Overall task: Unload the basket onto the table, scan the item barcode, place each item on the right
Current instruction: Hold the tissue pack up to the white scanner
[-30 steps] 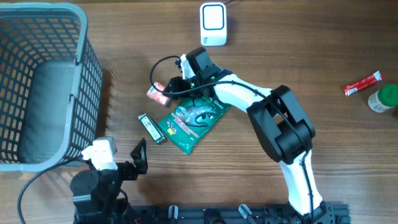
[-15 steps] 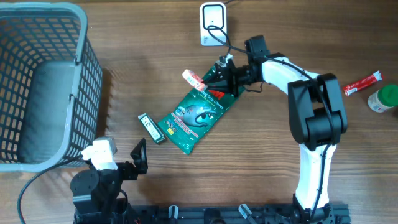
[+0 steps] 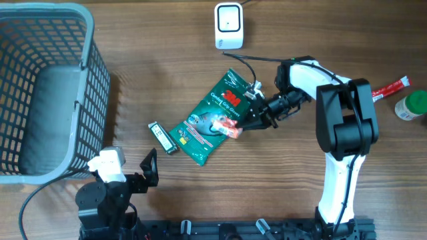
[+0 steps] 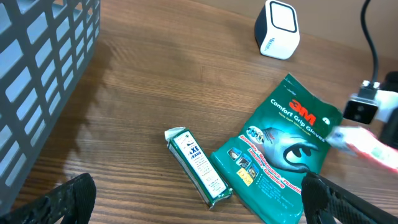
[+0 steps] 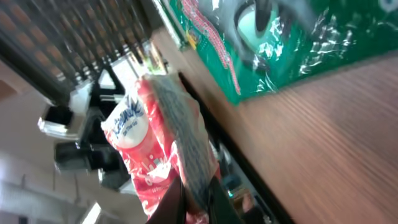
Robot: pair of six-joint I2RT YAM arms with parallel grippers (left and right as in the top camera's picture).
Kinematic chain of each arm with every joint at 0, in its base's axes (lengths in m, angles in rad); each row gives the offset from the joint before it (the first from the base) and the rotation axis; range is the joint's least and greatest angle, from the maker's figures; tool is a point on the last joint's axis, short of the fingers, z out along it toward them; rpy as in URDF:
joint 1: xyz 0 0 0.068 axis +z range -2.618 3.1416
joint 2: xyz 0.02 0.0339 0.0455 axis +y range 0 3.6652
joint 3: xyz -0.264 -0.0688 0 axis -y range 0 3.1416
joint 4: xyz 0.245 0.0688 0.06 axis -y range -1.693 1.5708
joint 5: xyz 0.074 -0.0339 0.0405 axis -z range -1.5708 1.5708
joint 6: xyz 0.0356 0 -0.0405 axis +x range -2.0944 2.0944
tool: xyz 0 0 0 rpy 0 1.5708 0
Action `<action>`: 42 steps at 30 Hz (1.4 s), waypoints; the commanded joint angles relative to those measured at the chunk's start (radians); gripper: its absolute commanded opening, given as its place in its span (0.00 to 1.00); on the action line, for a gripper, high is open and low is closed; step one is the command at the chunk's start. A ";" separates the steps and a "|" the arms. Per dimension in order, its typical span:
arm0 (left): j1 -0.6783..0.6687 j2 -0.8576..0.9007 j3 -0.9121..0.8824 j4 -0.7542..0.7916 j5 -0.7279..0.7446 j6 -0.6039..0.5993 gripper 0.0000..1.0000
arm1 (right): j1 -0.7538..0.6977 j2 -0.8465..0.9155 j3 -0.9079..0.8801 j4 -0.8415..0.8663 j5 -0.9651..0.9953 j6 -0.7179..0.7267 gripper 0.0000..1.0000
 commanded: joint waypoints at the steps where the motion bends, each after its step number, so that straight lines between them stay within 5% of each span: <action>1: -0.003 -0.006 -0.005 0.002 0.016 -0.002 1.00 | -0.004 -0.131 0.005 -0.080 0.101 -0.182 0.04; 5: -0.003 -0.006 -0.005 0.002 0.016 -0.002 1.00 | -0.004 -0.388 0.005 -0.055 0.143 -0.126 0.04; 7: -0.003 -0.006 -0.005 0.002 0.016 -0.002 1.00 | 0.002 -0.526 0.005 0.122 0.366 0.177 0.05; 9: -0.003 -0.006 -0.005 0.002 0.016 -0.002 1.00 | 0.048 -0.657 0.005 0.346 0.842 0.534 0.05; 10: -0.003 -0.006 -0.005 0.002 0.016 -0.002 1.00 | 0.072 -0.686 0.005 0.422 0.940 0.556 0.05; 16: -0.003 -0.006 -0.005 0.002 0.016 -0.002 1.00 | 0.182 -0.608 0.002 0.995 1.126 0.379 0.05; 21: -0.003 -0.006 -0.005 0.002 0.016 -0.002 1.00 | 0.182 -0.356 0.002 1.384 1.265 0.245 0.05; 27: -0.003 -0.006 -0.005 0.002 0.016 -0.002 1.00 | 0.182 -0.111 0.003 1.886 1.330 0.235 0.05; 36: -0.003 -0.006 -0.005 0.002 0.016 -0.002 1.00 | 0.193 -0.018 0.004 1.989 1.394 0.154 0.05; 39: -0.003 -0.006 -0.005 0.002 0.016 -0.002 1.00 | 0.188 -0.073 0.005 1.966 1.386 0.413 0.05; 42: -0.003 -0.006 -0.005 0.002 0.016 -0.002 1.00 | 0.185 -0.198 0.005 1.838 1.395 0.445 0.05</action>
